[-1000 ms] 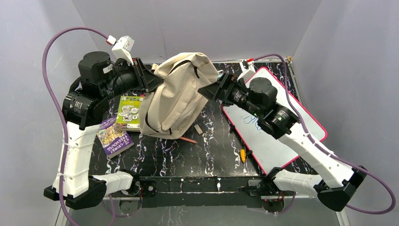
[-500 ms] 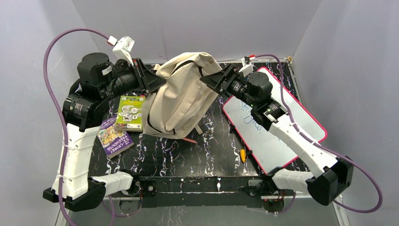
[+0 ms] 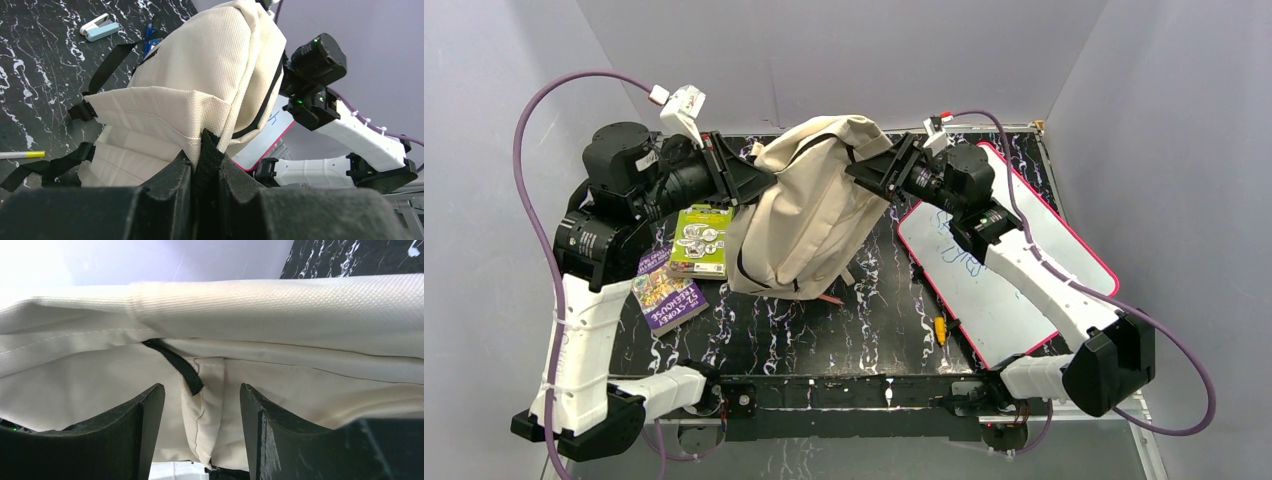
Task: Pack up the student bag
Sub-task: Unzip the student bag at the center of the board.
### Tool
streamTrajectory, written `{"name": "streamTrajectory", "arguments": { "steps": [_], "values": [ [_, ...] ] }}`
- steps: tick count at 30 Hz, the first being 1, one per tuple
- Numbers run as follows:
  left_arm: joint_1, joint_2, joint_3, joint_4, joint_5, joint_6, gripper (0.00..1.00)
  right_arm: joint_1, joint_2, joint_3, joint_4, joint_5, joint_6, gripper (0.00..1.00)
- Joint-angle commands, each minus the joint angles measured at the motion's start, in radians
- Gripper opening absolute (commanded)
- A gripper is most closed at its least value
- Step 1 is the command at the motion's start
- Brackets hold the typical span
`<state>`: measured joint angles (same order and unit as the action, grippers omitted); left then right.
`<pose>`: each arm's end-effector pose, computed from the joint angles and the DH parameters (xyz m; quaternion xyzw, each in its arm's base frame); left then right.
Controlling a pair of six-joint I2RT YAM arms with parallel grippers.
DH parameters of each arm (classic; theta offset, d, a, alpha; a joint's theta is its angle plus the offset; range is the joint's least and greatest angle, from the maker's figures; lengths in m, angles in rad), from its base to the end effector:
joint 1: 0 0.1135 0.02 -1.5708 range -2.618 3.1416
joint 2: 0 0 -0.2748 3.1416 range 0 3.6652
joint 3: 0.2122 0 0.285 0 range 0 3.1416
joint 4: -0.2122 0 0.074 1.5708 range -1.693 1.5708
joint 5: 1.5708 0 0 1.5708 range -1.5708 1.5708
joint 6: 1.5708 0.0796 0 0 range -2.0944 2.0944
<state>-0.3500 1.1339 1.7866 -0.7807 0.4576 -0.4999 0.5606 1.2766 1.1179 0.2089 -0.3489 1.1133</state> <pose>0.2067 -0.1129 0.5608 0.0946 0.7405 -0.4203 0.5158 0.3019 0.2216 0.3992 0.0642 0.6872 0.6101 0.3891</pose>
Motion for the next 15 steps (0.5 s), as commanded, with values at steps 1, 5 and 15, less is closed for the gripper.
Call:
{"name": "streamTrajectory", "arguments": {
  "steps": [1, 5, 15],
  "values": [
    [0.0, -0.057, 0.008, 0.175, 0.067, -0.046, 0.0, -0.009, 0.028, 0.07, 0.119, -0.075, 0.028, 0.63],
    [-0.001, -0.074, -0.022, 0.176, 0.077, -0.04, 0.0, -0.009, 0.034, 0.059, 0.167, -0.091, 0.027, 0.59],
    [-0.001, -0.108, -0.073, 0.203, 0.094, -0.047, 0.0, -0.011, -0.043, 0.032, 0.172, -0.063, -0.041, 0.54]
  ]
}}
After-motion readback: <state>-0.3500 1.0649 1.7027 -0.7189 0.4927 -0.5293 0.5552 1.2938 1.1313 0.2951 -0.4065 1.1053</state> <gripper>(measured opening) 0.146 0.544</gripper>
